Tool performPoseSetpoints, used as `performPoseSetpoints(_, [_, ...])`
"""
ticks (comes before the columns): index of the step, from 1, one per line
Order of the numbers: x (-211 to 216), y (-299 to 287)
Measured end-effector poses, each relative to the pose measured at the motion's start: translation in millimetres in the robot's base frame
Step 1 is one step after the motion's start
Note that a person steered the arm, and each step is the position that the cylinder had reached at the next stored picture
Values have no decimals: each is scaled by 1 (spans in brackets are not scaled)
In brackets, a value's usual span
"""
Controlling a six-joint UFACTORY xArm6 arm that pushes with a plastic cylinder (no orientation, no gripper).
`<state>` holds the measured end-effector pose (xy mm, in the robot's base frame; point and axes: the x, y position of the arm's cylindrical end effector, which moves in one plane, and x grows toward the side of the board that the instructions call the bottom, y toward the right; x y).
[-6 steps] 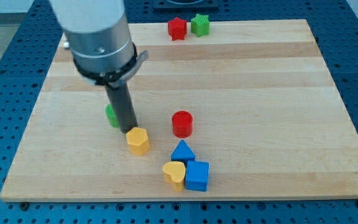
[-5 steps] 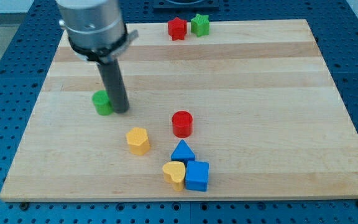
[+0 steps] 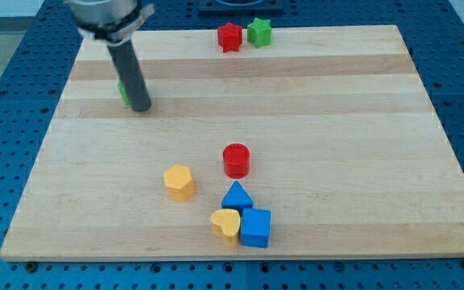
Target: Push the green circle into red star
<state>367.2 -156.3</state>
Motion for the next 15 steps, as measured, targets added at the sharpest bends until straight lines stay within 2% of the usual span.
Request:
performPoseSetpoints(1, [-4, -1])
performPoseSetpoints(3, [-13, -58])
performPoseSetpoints(5, [-82, -56])
performPoseSetpoints(6, [-75, -60])
performPoseSetpoints(7, [-73, -98])
performPoseSetpoints(8, [-97, -104])
performPoseSetpoints(10, [-128, 12])
performPoseSetpoints(11, [-133, 47])
performPoseSetpoints(12, [-131, 43])
performPoseSetpoints(13, [-109, 25])
performPoseSetpoints(14, [-89, 25])
performPoseSetpoints(15, [-91, 38])
